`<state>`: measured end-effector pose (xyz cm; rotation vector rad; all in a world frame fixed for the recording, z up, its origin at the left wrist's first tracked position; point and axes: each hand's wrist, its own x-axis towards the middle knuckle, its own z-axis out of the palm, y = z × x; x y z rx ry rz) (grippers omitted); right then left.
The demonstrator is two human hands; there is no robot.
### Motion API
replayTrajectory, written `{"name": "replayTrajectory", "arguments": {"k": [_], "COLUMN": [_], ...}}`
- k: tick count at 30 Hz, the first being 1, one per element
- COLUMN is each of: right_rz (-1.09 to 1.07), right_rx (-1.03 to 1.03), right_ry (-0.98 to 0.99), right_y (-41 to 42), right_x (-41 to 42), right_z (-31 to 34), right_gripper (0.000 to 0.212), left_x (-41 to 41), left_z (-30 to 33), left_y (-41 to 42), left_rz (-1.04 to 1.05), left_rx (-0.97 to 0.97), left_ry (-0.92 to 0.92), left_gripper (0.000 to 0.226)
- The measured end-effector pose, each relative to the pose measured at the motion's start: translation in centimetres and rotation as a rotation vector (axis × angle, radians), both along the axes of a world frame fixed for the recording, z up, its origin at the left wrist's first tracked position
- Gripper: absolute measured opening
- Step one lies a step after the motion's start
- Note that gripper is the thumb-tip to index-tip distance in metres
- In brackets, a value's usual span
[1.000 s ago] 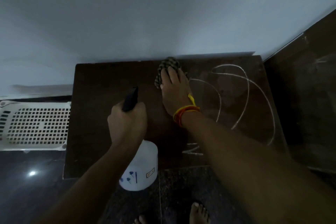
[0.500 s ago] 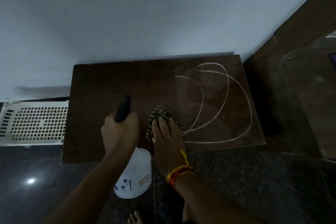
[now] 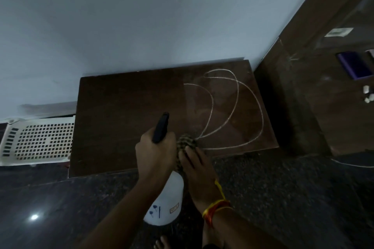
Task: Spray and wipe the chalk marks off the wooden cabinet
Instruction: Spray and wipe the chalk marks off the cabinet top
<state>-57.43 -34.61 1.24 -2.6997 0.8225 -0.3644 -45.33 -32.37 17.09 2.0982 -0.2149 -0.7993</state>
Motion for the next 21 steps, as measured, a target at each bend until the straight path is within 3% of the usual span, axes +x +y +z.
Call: {"name": "replayTrajectory", "arguments": {"k": [2, 6, 16, 21], "right_rz": [-0.1, -0.177, -0.405, -0.458], "right_rx": [-0.004, -0.004, 0.088, 0.061], "right_ry": [-0.013, 0.017, 0.008, -0.025], "right_y": [-1.6, -4.8, -11.7, -14.1], "right_x": [-1.5, -4.4, -8.0, -8.3], "right_z": [0.8, 1.7, 4.7, 6.0], "right_gripper": [0.075, 0.077, 0.047, 0.048], "left_x": [-0.7, -2.7, -7.7, -9.0], "left_z": [-0.3, -0.7, -2.6, -3.1], "left_y": [-0.4, -1.7, -5.0, -5.5], "left_rz": [-0.007, -0.016, -0.008, -0.014], "left_rx": [-0.019, -0.021, -0.007, 0.005], "left_ry": [-0.002, -0.01, 0.001, -0.024], "left_gripper": [0.014, 0.027, 0.022, 0.025]}}
